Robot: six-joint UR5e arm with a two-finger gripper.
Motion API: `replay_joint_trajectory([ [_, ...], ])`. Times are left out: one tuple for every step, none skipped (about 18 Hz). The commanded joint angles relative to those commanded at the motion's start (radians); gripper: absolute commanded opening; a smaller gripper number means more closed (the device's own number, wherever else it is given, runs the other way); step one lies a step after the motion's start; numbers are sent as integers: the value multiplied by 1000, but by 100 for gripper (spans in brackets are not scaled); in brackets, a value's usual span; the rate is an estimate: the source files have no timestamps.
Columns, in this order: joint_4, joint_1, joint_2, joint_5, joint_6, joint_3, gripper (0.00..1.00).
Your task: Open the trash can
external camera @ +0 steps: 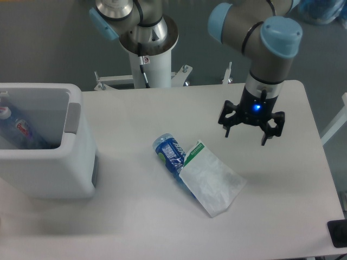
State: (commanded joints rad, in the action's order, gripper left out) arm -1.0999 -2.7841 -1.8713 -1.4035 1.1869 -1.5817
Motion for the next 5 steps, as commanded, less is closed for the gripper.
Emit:
replay_joint_trajectory([
  [0, -2, -5, -17, 35, 6, 100],
  [-3, -5, -3, -37, 62, 8, 100],
  [-5, -6, 0, -51, 82, 3, 100],
  [-5, -5, 1, -61, 100, -3, 100],
  [-5, -2, 0, -75, 118, -6, 100],
])
